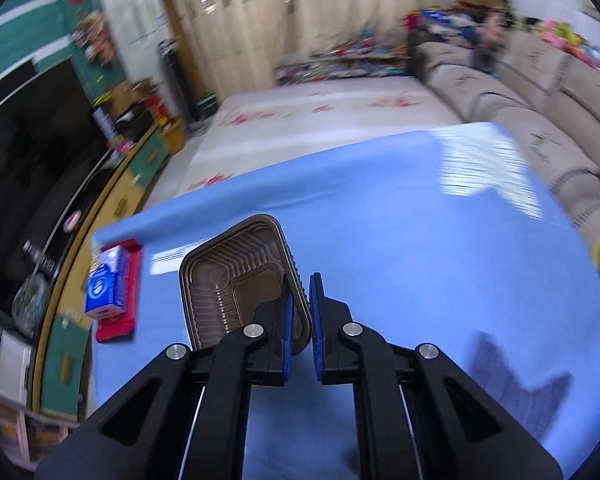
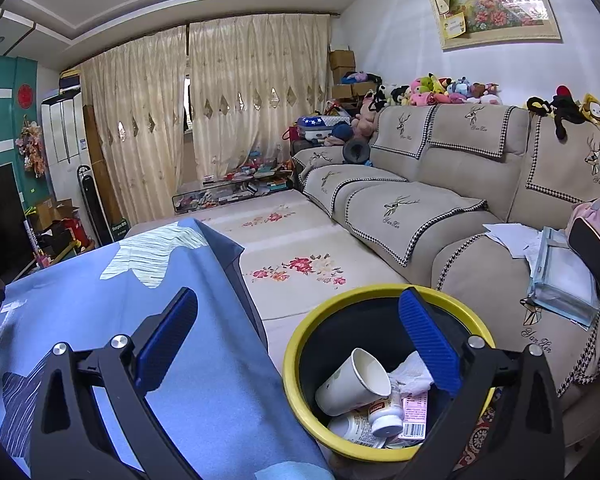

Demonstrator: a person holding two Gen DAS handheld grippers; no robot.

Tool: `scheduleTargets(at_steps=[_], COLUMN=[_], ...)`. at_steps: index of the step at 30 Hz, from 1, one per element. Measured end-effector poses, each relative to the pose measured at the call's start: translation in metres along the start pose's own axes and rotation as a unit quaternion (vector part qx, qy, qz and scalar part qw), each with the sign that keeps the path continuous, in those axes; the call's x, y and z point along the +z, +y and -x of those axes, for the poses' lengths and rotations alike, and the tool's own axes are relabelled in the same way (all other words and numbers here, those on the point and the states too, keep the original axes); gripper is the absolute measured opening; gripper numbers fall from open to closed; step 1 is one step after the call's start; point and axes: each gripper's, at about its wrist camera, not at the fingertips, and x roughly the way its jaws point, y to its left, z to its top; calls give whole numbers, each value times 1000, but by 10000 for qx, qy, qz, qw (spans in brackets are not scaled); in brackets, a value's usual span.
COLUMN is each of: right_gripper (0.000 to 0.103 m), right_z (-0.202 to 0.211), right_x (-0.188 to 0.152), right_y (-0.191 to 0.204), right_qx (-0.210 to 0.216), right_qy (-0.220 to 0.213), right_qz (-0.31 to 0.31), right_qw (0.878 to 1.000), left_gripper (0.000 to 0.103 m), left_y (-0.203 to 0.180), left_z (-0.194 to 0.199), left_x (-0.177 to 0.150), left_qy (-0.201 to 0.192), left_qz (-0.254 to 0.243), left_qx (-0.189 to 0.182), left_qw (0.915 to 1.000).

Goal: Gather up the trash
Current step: 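Carry the brown tray over the yellow bin and open the left gripper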

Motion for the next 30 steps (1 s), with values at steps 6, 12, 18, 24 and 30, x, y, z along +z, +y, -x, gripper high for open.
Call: scheduleTargets(at_steps=[6,12,18,24,30], right_gripper=[96,96,96,96,96], right_z=[6,23,43,67,71], right_x=[0,0,3,-7,-19], right_y=[-3,-28,-90,-142,-185], right_qx=[-75,97,-345,-810,-1154], right_qy=[-141,-300,-238,-218,-50], right_qz=[-61,-366,-567,-706,-978], right_qw=[9999,9988,9975,9940,9885], left_gripper=[8,9,9,9,9], left_y=[-92,-190,-279,-371,-459], left_z=[64,103,125,125,97], left_x=[-10,-16,-13,-2,1], left_qy=[-205,-251,-298,-224,214], left_qz=[-629,-1302,-1919,-2355,-2678], left_qx=[-717,-1383,-1928,-2466,-2806], left_qw=[9952,9815,9618,9398,9215])
